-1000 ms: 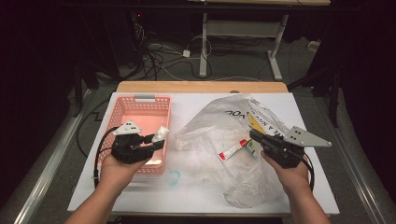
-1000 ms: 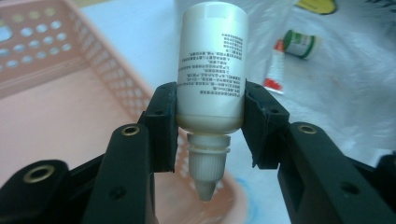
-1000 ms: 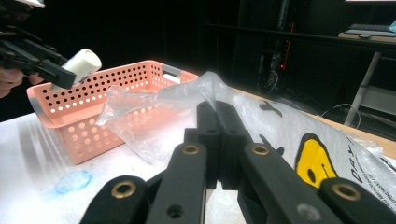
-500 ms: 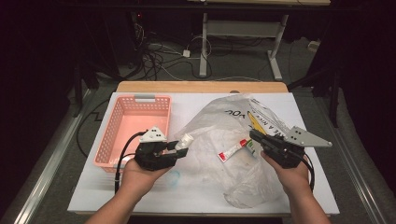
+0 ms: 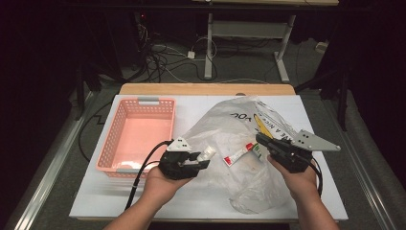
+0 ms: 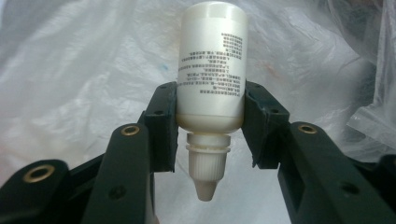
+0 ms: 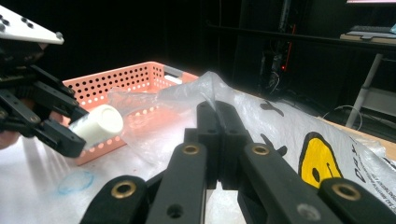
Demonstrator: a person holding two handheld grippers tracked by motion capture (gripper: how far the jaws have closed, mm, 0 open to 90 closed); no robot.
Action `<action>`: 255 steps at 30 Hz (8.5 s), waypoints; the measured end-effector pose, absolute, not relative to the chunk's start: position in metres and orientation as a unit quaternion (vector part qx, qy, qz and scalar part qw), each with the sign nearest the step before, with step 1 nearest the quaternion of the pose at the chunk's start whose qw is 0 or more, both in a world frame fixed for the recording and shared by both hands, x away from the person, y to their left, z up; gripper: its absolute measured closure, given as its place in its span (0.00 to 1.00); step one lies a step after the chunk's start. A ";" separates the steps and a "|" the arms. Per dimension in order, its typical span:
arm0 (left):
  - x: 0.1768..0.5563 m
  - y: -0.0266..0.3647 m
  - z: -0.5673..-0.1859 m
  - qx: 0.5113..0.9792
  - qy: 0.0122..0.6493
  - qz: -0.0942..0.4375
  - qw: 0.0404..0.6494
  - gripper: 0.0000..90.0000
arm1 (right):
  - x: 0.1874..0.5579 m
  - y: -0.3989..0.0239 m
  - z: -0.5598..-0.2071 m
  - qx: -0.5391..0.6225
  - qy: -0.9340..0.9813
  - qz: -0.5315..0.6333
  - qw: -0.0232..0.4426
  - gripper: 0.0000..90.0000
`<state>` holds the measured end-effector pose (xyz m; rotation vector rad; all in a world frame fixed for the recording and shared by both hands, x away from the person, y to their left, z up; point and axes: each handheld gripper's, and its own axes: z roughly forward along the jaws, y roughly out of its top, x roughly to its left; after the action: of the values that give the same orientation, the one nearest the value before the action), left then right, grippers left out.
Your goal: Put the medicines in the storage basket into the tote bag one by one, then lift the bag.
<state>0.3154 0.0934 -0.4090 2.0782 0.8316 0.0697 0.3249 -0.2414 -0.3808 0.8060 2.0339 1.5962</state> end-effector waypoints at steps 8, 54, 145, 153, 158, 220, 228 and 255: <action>0.320 0.075 -0.421 0.839 0.331 0.019 0.431 0.64 | 0.324 -0.241 -0.380 0.289 0.733 0.577 0.215 1.00; 0.364 0.003 -0.457 0.835 0.346 0.067 0.423 0.41 | 0.325 -0.245 -0.380 0.291 0.731 0.579 0.216 1.00; 0.310 0.071 -0.491 0.808 0.331 0.073 0.482 0.98 | 0.324 -0.251 -0.392 0.312 0.730 0.565 0.225 1.00; 0.305 0.078 -0.490 0.780 0.338 0.089 0.518 0.98 | 0.324 -0.243 -0.392 0.304 0.731 0.568 0.225 1.00; 0.306 0.080 -0.489 0.770 0.341 0.098 0.529 0.98 | 0.326 -0.238 -0.396 0.300 0.735 0.567 0.221 1.00; 0.322 0.084 -0.410 0.699 0.310 0.256 0.591 0.98 | 0.323 -0.235 -0.382 0.307 0.686 0.599 0.277 1.00; 0.328 0.070 -0.384 0.684 0.272 0.295 0.609 0.98 | 0.326 -0.227 -0.368 0.298 0.668 0.615 0.295 1.00; 0.334 0.048 -0.291 0.614 0.211 0.370 0.664 0.98 | 0.341 -0.200 -0.325 0.273 0.632 0.656 0.309 1.00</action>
<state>0.3337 0.0482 -0.2906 1.3874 0.4763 0.8369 0.3406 -0.1996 -0.3250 0.7205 1.6697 1.7341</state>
